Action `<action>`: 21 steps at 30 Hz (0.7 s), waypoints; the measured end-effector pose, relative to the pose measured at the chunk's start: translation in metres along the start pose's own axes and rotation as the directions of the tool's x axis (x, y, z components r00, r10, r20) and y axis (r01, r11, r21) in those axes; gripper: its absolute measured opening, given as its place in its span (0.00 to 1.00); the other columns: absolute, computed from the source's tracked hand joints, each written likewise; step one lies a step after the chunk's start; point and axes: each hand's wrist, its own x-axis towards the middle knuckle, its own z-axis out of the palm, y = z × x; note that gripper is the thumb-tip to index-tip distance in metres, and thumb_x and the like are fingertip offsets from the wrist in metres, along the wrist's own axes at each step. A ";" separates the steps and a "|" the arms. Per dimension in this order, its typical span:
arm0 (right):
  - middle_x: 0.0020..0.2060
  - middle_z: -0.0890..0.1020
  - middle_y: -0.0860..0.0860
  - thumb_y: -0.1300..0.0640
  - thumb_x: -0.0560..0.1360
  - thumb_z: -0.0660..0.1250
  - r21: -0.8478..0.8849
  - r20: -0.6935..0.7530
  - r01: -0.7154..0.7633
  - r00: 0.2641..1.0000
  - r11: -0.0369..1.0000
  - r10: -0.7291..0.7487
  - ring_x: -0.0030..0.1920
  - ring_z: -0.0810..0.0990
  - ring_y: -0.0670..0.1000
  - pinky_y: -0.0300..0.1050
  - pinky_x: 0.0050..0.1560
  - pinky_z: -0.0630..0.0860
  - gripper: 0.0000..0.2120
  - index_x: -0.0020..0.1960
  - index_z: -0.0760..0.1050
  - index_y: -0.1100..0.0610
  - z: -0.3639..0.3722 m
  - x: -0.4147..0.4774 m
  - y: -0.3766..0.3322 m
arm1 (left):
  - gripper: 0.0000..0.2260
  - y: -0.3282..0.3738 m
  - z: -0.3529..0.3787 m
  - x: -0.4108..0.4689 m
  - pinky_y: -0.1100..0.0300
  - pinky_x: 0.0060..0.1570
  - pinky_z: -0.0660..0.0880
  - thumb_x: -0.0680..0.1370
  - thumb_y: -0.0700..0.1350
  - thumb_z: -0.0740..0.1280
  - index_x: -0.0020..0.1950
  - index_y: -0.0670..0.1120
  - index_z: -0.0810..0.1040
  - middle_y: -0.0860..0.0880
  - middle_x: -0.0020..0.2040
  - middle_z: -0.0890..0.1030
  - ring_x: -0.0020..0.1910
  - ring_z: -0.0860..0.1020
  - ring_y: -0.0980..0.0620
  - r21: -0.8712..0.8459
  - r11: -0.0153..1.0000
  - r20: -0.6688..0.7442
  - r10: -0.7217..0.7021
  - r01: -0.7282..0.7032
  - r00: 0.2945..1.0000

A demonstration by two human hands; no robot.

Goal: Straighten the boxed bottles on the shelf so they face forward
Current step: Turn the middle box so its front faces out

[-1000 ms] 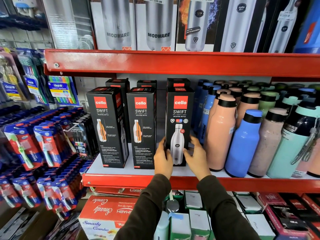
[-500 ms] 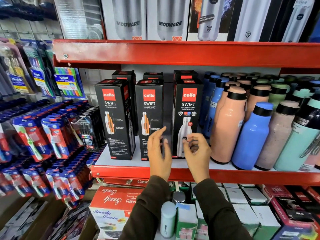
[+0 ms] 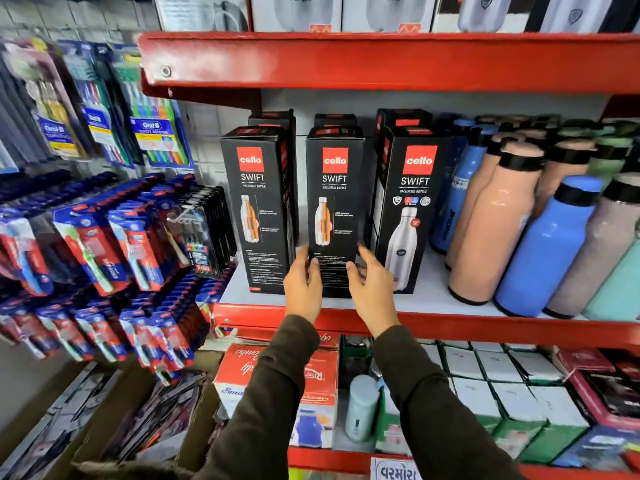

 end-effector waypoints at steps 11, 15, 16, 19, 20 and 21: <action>0.54 0.81 0.43 0.55 0.77 0.67 0.023 -0.080 -0.001 0.997 1.000 0.003 0.56 0.81 0.43 0.45 0.60 0.79 0.23 0.71 0.69 0.47 0.002 -0.001 -0.012 | 0.14 0.003 -0.010 0.007 0.67 0.62 0.74 0.82 0.46 0.62 0.68 0.51 0.75 0.46 0.64 0.80 0.57 0.79 0.68 -0.195 0.980 0.033 0.035 -0.028 0.999; 0.55 0.82 0.41 0.47 0.68 0.76 -0.034 -0.066 0.020 0.998 0.999 -0.022 0.57 0.81 0.42 0.44 0.59 0.80 0.30 0.67 0.69 0.43 0.002 0.001 -0.018 | 0.14 0.010 -0.013 0.000 0.45 0.65 0.75 0.83 0.51 0.57 0.62 0.54 0.81 0.48 0.62 0.82 0.62 0.80 0.48 -0.369 0.929 0.030 -0.017 0.027 0.999; 0.55 0.83 0.42 0.44 0.66 0.77 -0.045 -0.066 0.014 0.998 0.999 -0.017 0.56 0.82 0.42 0.45 0.59 0.80 0.32 0.67 0.69 0.45 0.002 0.003 -0.019 | 0.15 0.011 -0.014 -0.002 0.44 0.63 0.77 0.83 0.52 0.57 0.61 0.52 0.82 0.51 0.61 0.83 0.62 0.80 0.49 -0.380 0.925 0.014 -0.021 0.025 1.000; 0.56 0.83 0.45 0.39 0.60 0.80 -0.070 -0.093 -0.014 0.996 0.997 0.008 0.57 0.82 0.45 0.47 0.58 0.80 0.41 0.67 0.69 0.49 0.004 0.005 -0.022 | 0.17 0.011 -0.016 -0.005 0.44 0.57 0.80 0.83 0.53 0.56 0.59 0.49 0.83 0.53 0.57 0.85 0.58 0.82 0.46 -0.385 0.923 -0.041 -0.025 0.007 0.999; 0.56 0.83 0.46 0.38 0.59 0.80 -0.073 -0.110 -0.018 0.994 0.997 0.010 0.57 0.82 0.46 0.47 0.58 0.80 0.42 0.67 0.69 0.49 0.005 0.005 -0.022 | 0.17 0.011 -0.016 -0.005 0.44 0.55 0.81 0.83 0.53 0.57 0.58 0.49 0.84 0.53 0.55 0.85 0.58 0.82 0.46 -0.382 0.924 -0.052 -0.026 0.005 0.998; 0.56 0.83 0.46 0.38 0.58 0.80 -0.072 -0.126 -0.021 0.992 0.997 0.012 0.57 0.82 0.46 0.47 0.58 0.81 0.41 0.66 0.70 0.49 0.005 0.005 -0.022 | 0.17 0.011 -0.016 -0.005 0.44 0.55 0.81 0.83 0.52 0.57 0.57 0.49 0.84 0.54 0.55 0.85 0.57 0.82 0.48 -0.381 0.924 -0.054 -0.029 0.007 0.998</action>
